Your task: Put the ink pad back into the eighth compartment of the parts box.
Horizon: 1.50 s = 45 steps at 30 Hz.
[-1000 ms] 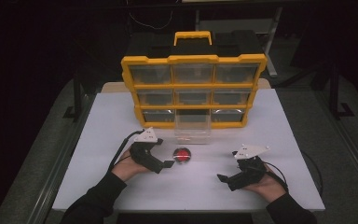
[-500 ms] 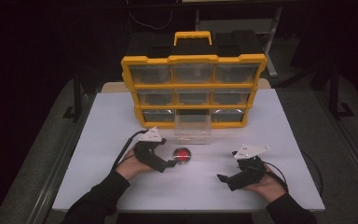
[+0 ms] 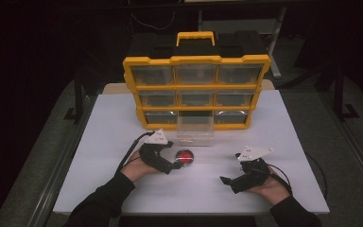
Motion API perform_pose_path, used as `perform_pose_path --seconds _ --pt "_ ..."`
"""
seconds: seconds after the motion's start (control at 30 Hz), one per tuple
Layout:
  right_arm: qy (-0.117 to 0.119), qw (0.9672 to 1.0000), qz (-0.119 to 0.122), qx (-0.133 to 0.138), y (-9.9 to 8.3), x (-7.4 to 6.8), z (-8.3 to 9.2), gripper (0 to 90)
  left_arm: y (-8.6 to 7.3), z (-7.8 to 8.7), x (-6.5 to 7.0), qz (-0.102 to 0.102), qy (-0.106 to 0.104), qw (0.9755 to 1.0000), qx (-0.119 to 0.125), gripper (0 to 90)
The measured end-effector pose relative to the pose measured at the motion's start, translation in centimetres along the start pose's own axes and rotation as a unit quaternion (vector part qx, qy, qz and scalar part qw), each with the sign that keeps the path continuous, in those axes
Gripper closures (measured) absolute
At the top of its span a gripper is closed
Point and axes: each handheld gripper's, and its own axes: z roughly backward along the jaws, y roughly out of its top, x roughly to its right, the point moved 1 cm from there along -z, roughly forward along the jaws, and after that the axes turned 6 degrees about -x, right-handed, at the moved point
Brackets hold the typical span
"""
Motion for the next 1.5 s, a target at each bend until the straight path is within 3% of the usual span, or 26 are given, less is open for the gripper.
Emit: perform_pose_path --seconds 0.17,0.87,1.5 --pt "0.001 1.0000 0.000 0.000 0.0 0.0 0.0 0.0 0.1 -0.2 0.0 -0.006 0.000 1.0000 0.001 13.3" --pt "0.004 1.0000 0.002 -0.001 0.0 -0.1 -0.1 0.0 0.1 -1.6 0.0 -0.022 -0.005 0.9996 -0.016 21.4" --pt "0.003 1.0000 0.002 -0.001 0.0 -0.1 0.0 0.0 0.0 -2.3 0.1 -0.032 0.005 0.9992 -0.022 28.8"
